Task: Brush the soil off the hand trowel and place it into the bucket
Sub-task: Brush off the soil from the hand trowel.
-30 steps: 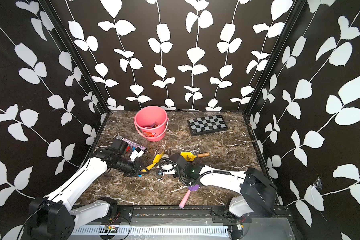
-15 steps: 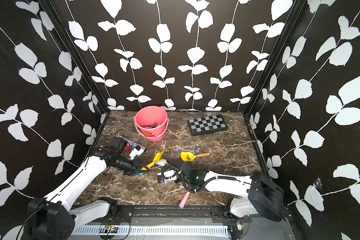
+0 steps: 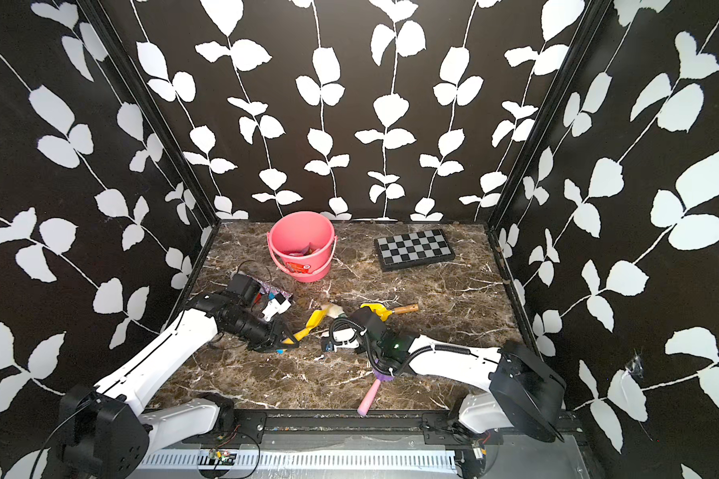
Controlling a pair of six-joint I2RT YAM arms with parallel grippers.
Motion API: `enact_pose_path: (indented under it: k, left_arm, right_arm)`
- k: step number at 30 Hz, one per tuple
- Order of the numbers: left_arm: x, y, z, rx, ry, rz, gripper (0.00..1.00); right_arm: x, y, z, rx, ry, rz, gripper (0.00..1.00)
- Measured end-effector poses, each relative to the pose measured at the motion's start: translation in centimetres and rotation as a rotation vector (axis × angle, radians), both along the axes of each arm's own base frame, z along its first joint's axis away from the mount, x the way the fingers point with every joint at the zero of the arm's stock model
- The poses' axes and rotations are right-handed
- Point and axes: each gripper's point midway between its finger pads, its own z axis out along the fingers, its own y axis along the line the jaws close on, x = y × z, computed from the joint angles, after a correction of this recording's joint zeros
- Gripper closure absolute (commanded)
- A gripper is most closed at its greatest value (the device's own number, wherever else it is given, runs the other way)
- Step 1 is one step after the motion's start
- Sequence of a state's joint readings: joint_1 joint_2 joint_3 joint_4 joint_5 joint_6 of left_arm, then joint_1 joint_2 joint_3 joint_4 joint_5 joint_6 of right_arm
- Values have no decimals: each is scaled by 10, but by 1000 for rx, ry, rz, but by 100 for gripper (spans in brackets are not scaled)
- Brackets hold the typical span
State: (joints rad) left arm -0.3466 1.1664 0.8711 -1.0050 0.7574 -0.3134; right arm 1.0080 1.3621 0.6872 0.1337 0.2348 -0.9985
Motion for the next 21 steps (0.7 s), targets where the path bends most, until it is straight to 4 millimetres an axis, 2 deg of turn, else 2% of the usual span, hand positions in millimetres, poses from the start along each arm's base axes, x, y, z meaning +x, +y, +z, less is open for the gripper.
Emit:
enact_pose_path:
  k: [4,14,21]
  left_arm:
    - [1,1,1,14,2,2,100]
    - [5,1,5,15,-12,11,100]
    - [8,7,0,105,-75,-31,100]
  right_arm:
    - [-5,5,2,27,15,6,100]
    - [-41,17,-2,0,53,84,100]
    - [-42,26,12,3,49,108,100]
